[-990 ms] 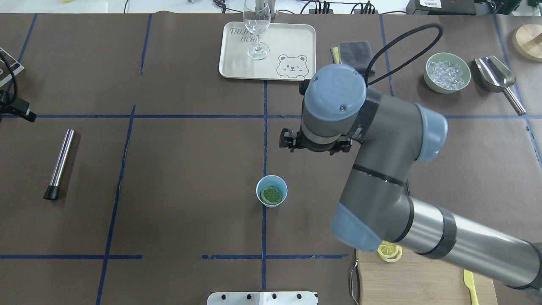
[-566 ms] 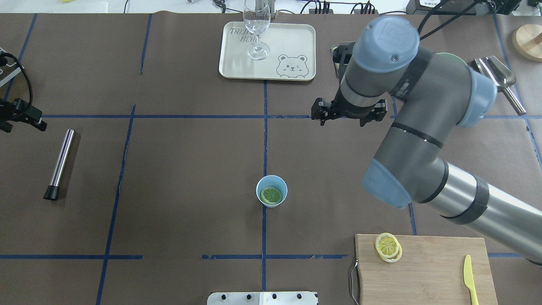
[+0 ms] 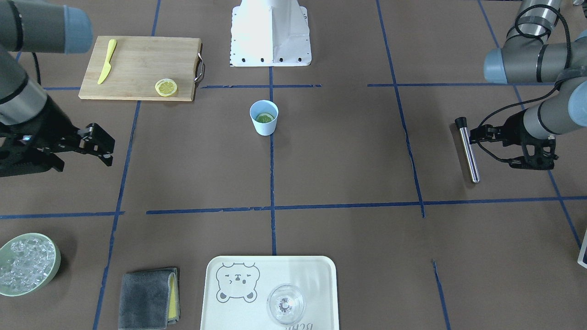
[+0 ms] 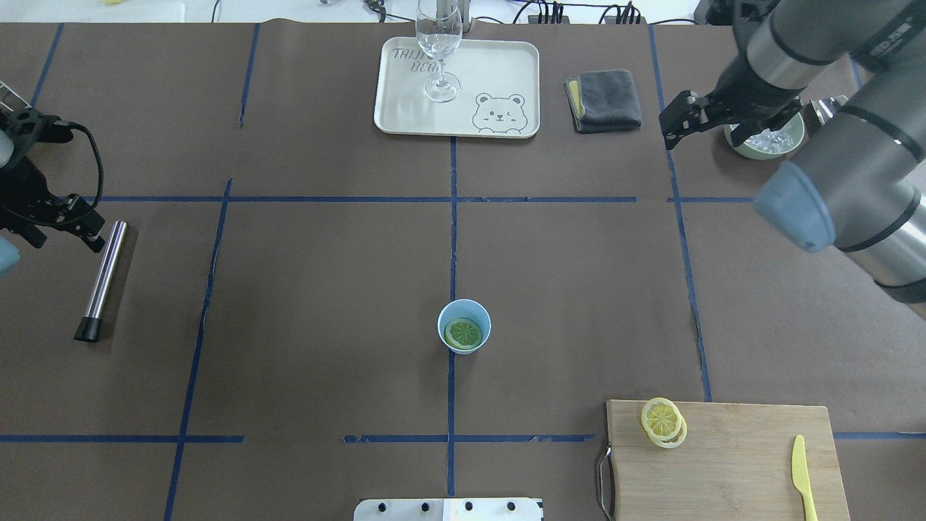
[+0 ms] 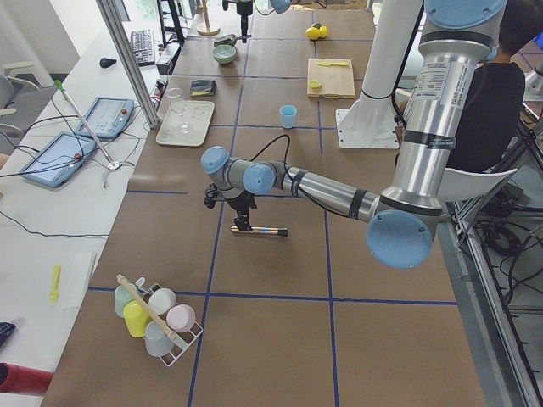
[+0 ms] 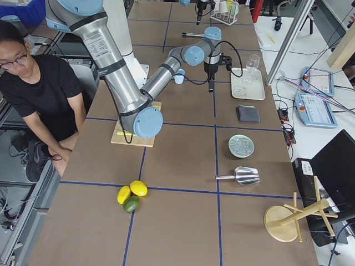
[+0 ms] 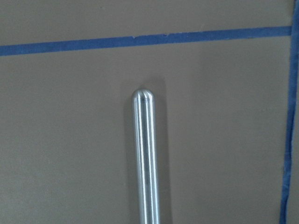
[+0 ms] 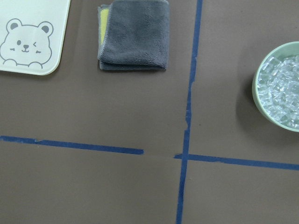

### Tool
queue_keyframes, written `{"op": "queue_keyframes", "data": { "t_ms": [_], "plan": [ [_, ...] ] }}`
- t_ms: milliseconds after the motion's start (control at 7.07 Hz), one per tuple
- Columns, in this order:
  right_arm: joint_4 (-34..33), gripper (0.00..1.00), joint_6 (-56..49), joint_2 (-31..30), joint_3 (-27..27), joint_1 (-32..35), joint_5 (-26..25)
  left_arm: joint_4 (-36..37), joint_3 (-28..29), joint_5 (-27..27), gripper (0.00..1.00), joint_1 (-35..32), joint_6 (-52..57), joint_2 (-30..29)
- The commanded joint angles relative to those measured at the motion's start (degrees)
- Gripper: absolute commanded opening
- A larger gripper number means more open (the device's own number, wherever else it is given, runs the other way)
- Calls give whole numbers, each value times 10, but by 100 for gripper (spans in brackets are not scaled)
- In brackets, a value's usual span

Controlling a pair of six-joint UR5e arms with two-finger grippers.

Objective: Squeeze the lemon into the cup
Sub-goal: 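Withdraw the right arm from the cup while the left gripper reaches for the muddler, then grasp the metal muddler upright with the left gripper and lift it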

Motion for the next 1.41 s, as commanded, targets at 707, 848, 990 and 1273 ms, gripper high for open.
{"op": "queue_keyframes", "data": {
  "t_ms": [707,848,990,1273],
  "plan": [
    [4,100,-46,-18,2,57,60,-55,97,0,58,54,2,-33],
    [4,100,-46,-17,2,58,61,-54,96,0,32,53,4,-33],
    [4,100,-45,-15,2,58,61,-53,93,0,7,53,3,-33],
    [4,100,-45,-15,2,58,61,-52,89,7,0,41,3,-33]
  ]
}}
